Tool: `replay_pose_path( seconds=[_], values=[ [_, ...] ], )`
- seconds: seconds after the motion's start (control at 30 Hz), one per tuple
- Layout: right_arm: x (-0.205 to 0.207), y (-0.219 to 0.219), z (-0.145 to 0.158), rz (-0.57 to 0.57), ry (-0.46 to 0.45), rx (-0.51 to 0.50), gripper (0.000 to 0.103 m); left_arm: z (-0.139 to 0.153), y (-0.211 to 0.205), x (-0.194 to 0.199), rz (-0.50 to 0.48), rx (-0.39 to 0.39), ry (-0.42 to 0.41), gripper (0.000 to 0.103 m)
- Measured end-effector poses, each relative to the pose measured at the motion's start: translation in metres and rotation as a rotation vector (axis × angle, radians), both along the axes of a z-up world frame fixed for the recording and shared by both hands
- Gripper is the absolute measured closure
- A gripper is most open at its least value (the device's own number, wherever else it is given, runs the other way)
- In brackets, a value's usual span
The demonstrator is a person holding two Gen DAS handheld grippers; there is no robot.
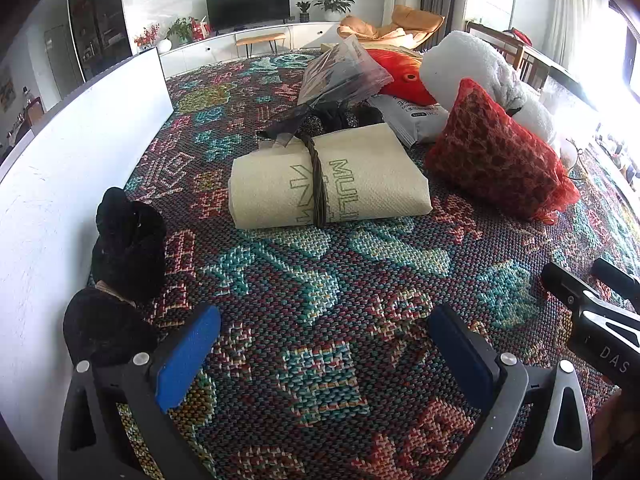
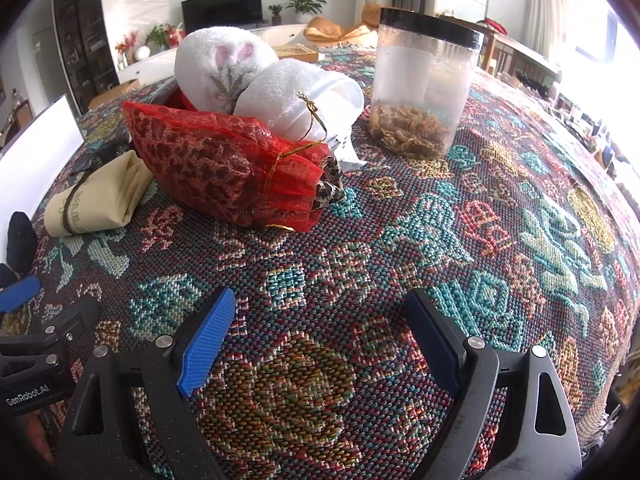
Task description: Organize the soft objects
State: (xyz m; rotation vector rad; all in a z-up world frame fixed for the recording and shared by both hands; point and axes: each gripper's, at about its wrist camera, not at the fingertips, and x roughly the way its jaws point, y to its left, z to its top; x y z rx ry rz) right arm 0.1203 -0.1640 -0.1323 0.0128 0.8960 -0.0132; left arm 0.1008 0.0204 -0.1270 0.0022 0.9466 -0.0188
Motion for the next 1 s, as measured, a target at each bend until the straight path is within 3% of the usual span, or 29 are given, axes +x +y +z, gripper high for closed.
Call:
replay_pose_path(
  seconds=[1.0],
  values=[
    [-0.007,0.007,-0.001,-0.002,-0.011,0.000,0.013,0.000,0.000,0.000,0.000,0.001,0.000,0.000]
  ],
)
